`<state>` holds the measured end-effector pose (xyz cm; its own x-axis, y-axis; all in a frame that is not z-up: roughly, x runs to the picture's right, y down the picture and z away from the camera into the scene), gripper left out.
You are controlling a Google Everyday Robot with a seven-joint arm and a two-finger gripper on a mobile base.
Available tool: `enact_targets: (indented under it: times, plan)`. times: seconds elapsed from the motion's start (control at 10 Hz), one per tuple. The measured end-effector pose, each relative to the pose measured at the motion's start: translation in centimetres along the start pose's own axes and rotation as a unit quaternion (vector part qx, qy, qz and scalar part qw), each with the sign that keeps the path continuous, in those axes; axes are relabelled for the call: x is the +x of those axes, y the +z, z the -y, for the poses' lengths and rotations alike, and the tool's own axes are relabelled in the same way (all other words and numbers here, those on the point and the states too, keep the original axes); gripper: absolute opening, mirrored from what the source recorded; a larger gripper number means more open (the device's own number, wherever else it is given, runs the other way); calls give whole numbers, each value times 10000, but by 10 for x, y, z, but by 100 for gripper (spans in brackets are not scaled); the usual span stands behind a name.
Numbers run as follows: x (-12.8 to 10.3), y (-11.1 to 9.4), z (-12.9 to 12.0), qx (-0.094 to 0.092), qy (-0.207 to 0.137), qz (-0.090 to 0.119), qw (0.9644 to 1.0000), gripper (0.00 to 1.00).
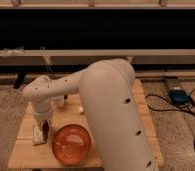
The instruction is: Place the pepper on the white sponge
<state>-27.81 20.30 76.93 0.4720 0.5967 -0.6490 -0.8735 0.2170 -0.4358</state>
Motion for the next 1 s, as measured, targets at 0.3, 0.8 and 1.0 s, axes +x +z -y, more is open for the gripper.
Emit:
enact_targets:
  times: [0.3, 0.8, 1.0]
  plan:
    - [-14, 4, -20, -64, -318, 1, 9995, 0]
    - [-18, 7, -44, -144, -722, -79, 9973, 6]
    - [-15, 9, -44, -175, -733, -157, 9970, 26]
